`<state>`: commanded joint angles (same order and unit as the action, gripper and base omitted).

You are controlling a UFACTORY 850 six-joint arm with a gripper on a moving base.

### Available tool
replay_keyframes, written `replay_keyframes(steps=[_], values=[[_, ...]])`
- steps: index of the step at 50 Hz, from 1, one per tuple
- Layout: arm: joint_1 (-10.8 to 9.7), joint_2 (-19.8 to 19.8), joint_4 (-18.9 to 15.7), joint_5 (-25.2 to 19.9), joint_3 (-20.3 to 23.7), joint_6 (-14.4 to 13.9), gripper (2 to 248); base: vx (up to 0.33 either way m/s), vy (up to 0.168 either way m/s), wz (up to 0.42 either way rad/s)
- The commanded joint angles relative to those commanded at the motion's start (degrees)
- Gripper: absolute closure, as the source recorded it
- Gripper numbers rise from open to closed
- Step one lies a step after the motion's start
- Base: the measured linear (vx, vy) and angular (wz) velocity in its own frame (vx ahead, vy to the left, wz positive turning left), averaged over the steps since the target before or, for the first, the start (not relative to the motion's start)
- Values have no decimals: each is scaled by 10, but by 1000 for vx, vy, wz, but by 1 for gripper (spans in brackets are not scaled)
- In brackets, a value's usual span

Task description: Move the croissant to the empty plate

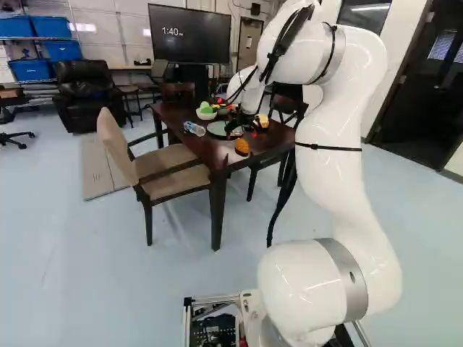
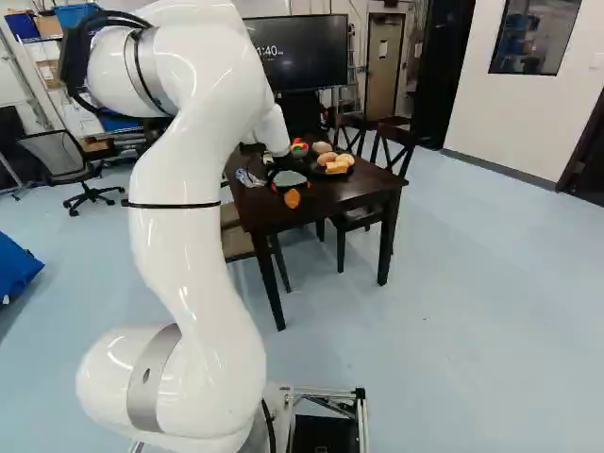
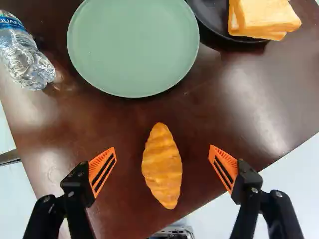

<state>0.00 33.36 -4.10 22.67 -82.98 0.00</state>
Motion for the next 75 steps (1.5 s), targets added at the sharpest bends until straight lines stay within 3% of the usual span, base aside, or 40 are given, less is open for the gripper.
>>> replay_keyframes(steps=[41,75], values=[[5,18,-28,76,-26,0,3,0,0,0],[5,18,-28,76,-26,0,3,0,0,0]])
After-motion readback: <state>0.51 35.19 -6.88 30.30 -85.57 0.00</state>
